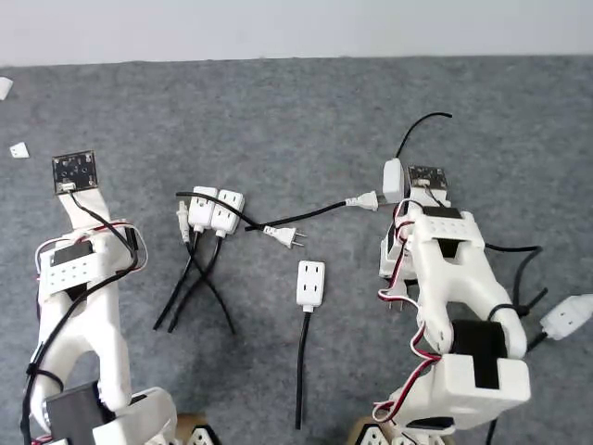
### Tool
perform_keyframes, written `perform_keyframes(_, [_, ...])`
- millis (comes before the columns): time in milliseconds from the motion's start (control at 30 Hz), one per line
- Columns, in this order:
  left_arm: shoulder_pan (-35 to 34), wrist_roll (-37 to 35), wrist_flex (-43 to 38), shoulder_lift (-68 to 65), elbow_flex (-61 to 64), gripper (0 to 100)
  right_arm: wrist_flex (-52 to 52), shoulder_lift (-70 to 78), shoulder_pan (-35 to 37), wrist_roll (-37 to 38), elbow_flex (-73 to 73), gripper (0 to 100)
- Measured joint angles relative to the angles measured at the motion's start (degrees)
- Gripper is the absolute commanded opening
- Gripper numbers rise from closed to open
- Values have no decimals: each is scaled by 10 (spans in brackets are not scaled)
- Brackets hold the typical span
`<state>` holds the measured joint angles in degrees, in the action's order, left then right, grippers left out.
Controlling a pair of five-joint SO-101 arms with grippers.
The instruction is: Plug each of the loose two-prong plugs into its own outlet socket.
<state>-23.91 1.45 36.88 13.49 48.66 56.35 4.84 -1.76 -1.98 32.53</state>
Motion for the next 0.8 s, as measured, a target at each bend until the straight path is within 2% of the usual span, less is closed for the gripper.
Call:
perform_keyframes(167, [0,0,0,0,0,98,0,0,0,0,-1,112])
perform_keyframes(567, [0,0,0,0,0,98,0,0,-1,17,-22,110])
perform_keyframes(700, [0,0,0,0,0,98,0,0,-1,18,-23,54])
perform_keyframes(800, [0,0,0,0,0,98,0,11,-1,18,-23,67])
